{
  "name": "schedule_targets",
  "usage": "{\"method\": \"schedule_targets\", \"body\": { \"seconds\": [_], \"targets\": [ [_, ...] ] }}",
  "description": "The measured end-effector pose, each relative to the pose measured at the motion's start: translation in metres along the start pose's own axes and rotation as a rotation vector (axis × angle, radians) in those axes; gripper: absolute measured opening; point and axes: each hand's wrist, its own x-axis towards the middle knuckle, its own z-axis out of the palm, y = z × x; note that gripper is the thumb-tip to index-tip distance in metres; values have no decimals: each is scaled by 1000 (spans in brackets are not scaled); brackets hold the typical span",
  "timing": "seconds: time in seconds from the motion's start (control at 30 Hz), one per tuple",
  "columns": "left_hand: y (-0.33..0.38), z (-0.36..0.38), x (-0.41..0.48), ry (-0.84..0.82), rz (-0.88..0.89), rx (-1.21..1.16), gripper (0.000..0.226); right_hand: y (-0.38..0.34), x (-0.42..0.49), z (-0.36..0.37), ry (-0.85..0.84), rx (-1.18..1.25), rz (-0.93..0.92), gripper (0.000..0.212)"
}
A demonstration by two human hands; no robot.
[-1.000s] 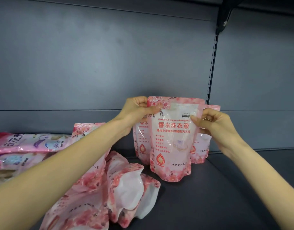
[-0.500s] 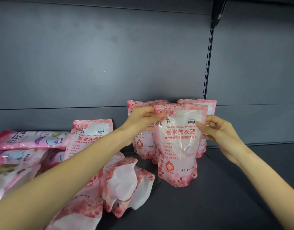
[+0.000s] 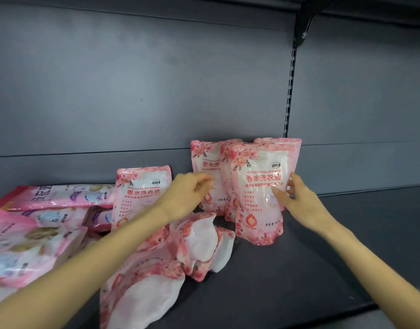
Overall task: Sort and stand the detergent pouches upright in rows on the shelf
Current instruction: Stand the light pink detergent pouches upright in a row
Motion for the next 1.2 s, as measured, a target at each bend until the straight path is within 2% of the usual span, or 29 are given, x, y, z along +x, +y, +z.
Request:
{"method": "schedule_targets", "body": {
  "seconds": [0.1, 0.13, 0.2, 0.3, 0.57, 0.73, 0.97, 1.2],
  "targets": [
    [-9, -15, -32, -56, 4, 234, 37, 6, -23, 8, -137, -288, 88, 78],
    [-13, -20, -42, -60, -4, 301, 40, 4, -29, 11, -169, -373, 117, 81],
    [-21, -34, -59, -67, -37, 428, 46, -8, -43, 15, -139, -516, 155, 70],
    [-35, -54, -80, -99, -85, 541, 50, -33, -63, 16, -28, -633, 85, 63],
    [-60, -96, -118, -125, -197, 608, 57, -100, -83, 42, -30, -585, -146, 64],
    [-69, -113, -131, -95, -210, 682, 56, -129, -66, 74, -143, -593, -288, 72],
    [-91, -137, -122, -62, -261, 746, 55, -148, -24, 113, -331, -712, -319, 79],
    [-107, -140, -90, -149, -281, 847, 62, -153, 15, 137, -401, -777, -324, 80]
  ]
}}
